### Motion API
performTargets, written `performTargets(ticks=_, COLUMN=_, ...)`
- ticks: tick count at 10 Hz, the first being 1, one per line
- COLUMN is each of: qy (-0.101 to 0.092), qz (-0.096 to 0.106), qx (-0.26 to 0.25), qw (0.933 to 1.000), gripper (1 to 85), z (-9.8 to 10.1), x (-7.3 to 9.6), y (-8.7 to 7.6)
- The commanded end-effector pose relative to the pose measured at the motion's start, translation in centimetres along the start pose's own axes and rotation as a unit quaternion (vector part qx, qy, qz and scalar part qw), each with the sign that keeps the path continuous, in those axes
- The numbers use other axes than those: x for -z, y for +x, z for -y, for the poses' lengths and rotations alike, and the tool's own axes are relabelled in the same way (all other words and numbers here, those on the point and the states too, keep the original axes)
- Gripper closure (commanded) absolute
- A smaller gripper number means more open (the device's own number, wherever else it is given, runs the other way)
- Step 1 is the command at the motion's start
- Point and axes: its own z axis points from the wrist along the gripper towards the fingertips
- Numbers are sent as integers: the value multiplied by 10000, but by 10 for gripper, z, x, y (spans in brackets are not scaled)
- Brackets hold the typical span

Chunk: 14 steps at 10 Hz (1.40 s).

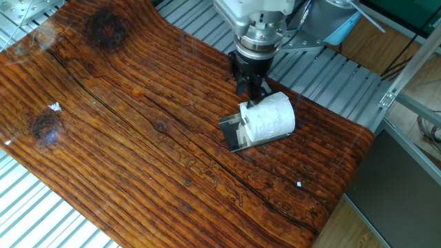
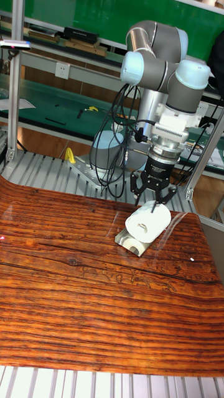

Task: Take the roll of paper down from the shelf

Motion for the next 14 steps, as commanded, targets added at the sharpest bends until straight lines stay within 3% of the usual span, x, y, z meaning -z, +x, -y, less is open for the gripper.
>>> performTargets(ticks=1, qy=169, qz=39, qx=-946, qw=9954, gripper=537, z=5, x=4, y=-5)
performTargets(ticks=2, qy=-35, qz=3, qx=-1561, qw=9877, gripper=547, z=-8, x=7, y=-4)
performTargets(ticks=4, qy=-105, qz=-147, qx=-1571, qw=9874, gripper=597, z=-13, x=10, y=3)
performTargets(ticks=6, qy=-358, qz=-277, qx=-1439, qw=9886, gripper=637, z=-30, x=11, y=12)
performTargets(ticks=7, qy=-397, qz=-272, qx=-1411, qw=9888, gripper=613, z=-33, x=11, y=14)
performTargets(ticks=9, qy=-140, qz=-348, qx=-860, qw=9956, gripper=377, z=-20, x=9, y=25)
performTargets(ticks=13, qy=-124, qz=-370, qx=-284, qw=9988, gripper=93, z=-12, x=0, y=39)
performTargets(ticks=14, qy=-182, qz=-370, qx=-287, qw=9987, gripper=80, z=-16, x=-1, y=41)
